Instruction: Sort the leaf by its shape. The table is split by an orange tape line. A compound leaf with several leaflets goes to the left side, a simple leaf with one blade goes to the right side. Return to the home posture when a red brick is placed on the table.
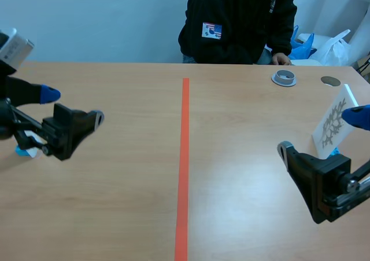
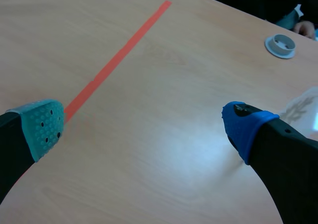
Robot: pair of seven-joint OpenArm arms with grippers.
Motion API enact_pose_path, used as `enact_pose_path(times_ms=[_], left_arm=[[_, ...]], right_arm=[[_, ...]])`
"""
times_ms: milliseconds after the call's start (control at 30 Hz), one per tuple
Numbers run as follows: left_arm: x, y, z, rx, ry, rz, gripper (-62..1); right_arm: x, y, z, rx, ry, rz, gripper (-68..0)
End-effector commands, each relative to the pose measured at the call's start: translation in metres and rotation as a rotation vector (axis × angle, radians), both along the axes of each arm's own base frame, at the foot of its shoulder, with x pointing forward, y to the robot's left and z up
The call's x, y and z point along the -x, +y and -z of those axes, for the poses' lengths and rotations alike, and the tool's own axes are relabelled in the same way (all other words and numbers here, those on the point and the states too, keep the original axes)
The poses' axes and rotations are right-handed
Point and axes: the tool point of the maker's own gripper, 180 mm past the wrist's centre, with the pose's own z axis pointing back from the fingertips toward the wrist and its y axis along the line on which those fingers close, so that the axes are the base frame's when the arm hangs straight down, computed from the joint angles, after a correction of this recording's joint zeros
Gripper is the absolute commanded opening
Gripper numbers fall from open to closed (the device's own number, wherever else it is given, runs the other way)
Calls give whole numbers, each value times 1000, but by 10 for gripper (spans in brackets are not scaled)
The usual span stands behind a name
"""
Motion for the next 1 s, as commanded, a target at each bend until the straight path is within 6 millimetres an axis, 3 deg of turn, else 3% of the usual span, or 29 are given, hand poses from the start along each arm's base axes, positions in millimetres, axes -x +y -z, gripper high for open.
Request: enact_pose_path(times_ms=[0,200,333,967], left_arm=[[7,-9,-3,33,-7,7,14],[43,-40,-6,119,24,36,14],[56,-49,-5,153,23,21,14],[54,-51,-14,191,-24,7,14]], right_arm=[[-5,-4,-8,2,-34,6,4],[-6,-8,-10,11,-39,14,4],[-6,-8,-10,10,-39,14,4],[-6,-8,-10,11,-39,14,4]])
